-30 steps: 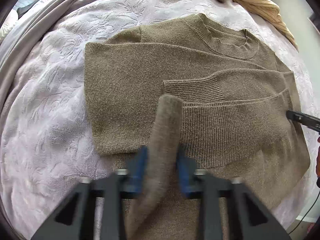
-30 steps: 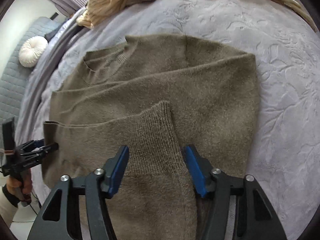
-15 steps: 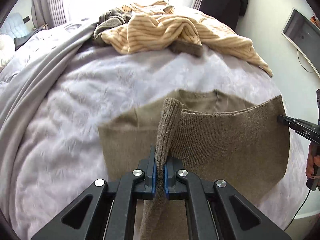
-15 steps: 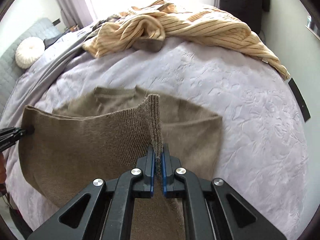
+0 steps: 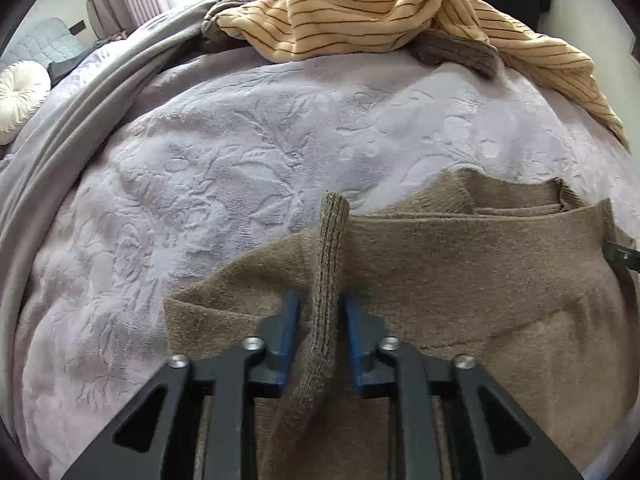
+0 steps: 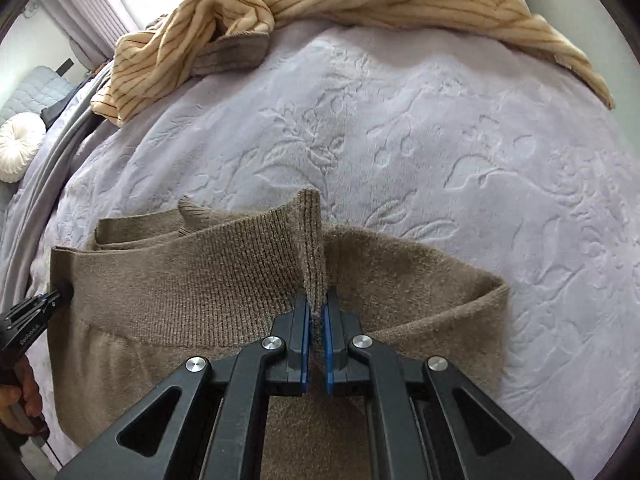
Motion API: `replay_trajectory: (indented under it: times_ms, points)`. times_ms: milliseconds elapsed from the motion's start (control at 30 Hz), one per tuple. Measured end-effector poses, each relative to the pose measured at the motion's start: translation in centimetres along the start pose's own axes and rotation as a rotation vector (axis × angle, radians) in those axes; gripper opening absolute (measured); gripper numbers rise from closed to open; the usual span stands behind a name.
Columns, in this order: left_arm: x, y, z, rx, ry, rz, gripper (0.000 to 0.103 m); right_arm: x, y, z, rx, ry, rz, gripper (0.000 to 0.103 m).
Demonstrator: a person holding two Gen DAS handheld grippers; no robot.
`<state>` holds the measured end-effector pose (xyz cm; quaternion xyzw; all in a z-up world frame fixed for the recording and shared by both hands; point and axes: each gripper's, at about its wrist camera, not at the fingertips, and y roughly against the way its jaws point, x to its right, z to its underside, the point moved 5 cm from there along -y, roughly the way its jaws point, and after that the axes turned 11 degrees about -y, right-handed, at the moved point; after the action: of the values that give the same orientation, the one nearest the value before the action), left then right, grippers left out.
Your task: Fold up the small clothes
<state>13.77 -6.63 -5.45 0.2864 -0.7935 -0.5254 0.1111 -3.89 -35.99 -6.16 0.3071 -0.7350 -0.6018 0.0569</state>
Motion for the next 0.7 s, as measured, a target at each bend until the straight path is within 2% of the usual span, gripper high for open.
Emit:
replay_trajectory:
  times_ms: [33,67,100,133,167,233,333,400,467,600,700]
  points:
    - [-0.8,0.2,0.0,0.004,0.012,-0.054,0.062,0.7,0.0,-0.2,0.000,-0.046,-0.017,0.006]
    - [-1.5,0.4,0.0,0.009,0.025,-0.077,0.071,1.3,0.2,-0.3,0.001,-0.083,-0.028,0.010]
    - [-2.2,0.6,0.1,0.010,0.039,-0.080,0.071,2.1,0.5,-0.6,0.006,-0.126,-0.025,0.014]
    - [-3.1,0.8,0.4,-0.004,0.054,-0.079,0.071,2.8,0.8,-0.7,0.015,-0.151,-0.011,0.023]
    - [-3.8,1.1,0.7,-0.017,0.063,-0.076,0.071,3.5,1.2,-0.8,0.023,-0.170,0.011,0.027]
    - [-4.7,1.9,1.7,-0.040,0.082,-0.024,0.071,4.6,2.3,-0.9,0.035,-0.190,0.048,0.027]
    - [-5.2,3.6,4.8,-0.097,0.127,0.105,0.071,5.3,4.7,0.4,0.028,-0.225,-0.021,0.033]
    - [-5.2,4.9,7.9,-0.140,0.173,0.184,0.071,5.7,6.5,3.0,-0.013,-0.272,-0.129,0.053]
    - [-5.0,5.8,11.2,-0.185,0.233,0.239,0.071,5.9,8.0,6.6,-0.067,-0.319,-0.230,0.055]
    - [-4.2,6.5,16.8,-0.254,0.370,0.312,0.071,6.6,10.0,14.3,-0.176,-0.418,-0.381,0.055]
    - [-3.0,6.2,19.2,-0.277,0.470,0.371,0.071,8.0,9.5,18.5,-0.233,-0.513,-0.390,0.055]
